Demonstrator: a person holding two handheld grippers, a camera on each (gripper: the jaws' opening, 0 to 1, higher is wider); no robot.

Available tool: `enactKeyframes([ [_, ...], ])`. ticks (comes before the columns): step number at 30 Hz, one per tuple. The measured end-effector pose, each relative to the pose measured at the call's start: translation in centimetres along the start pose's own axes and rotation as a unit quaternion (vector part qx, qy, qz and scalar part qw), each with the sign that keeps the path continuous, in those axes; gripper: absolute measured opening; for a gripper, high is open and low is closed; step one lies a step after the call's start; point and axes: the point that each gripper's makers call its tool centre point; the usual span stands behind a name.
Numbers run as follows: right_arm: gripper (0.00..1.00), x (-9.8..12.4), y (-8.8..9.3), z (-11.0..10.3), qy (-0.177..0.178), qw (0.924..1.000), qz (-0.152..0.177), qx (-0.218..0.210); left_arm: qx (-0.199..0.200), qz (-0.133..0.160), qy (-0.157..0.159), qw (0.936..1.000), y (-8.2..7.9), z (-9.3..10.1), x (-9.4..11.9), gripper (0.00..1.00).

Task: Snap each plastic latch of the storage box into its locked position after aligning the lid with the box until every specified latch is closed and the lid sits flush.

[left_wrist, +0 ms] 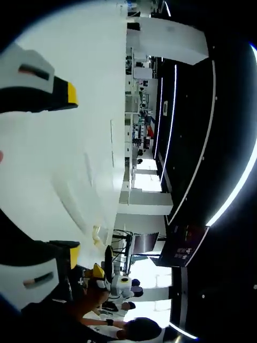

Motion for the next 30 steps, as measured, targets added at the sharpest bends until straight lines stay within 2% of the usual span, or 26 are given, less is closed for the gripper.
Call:
enactKeyframes([
  [3,1.0,0.0,0.0,-0.1,-0.003,1.0,0.0,0.0,-0.002,-0.002,0.002,1.0,0.0,0.1,0.0,1.0],
  [4,1.0,0.0,0.0,-0.3,-0.006,1.0,-0.002,-0.001,-0.029,0.0,-0.009,0.9996,-0.3,0.0,0.0,1.0],
  [5,1.0,0.0,0.1,-0.3,-0.007,1.0,-0.003,-0.001,-0.031,0.0,-0.009,0.9995,-0.3,0.0,0.0,1.0],
  [14,1.0,-0.2,0.5,-0.4,-0.008,0.9999,-0.013,-0.003,-0.041,-0.011,-0.012,0.999,-0.2,-0.1,0.0,1.0],
  [16,1.0,-0.2,0.6,-0.4,-0.008,0.9999,-0.013,-0.004,-0.04,-0.004,-0.008,0.9992,-0.4,0.1,-0.1,1.0],
  [17,1.0,-0.1,0.4,-0.4,-0.006,0.9999,-0.008,-0.003,-0.04,0.009,-0.003,0.9992,-0.8,0.3,0.0,1.0],
  [22,1.0,0.1,0.0,-0.4,-0.007,1.0,0.003,0.003,-0.04,0.018,-0.006,0.999,-1.3,0.2,0.1,1.0],
  [30,1.0,0.0,0.0,-0.4,-0.009,0.9999,-0.001,0.007,-0.039,0.0,-0.015,0.9991,-0.8,-0.3,0.4,1.0],
])
Point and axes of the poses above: the point that each gripper's makers call its tool centre point, and the gripper's own axes: x roughly backward along the fingers, z roughly to its right, y roughly out of its underside, and after that the axes turned 7 degrees about y, right-handed
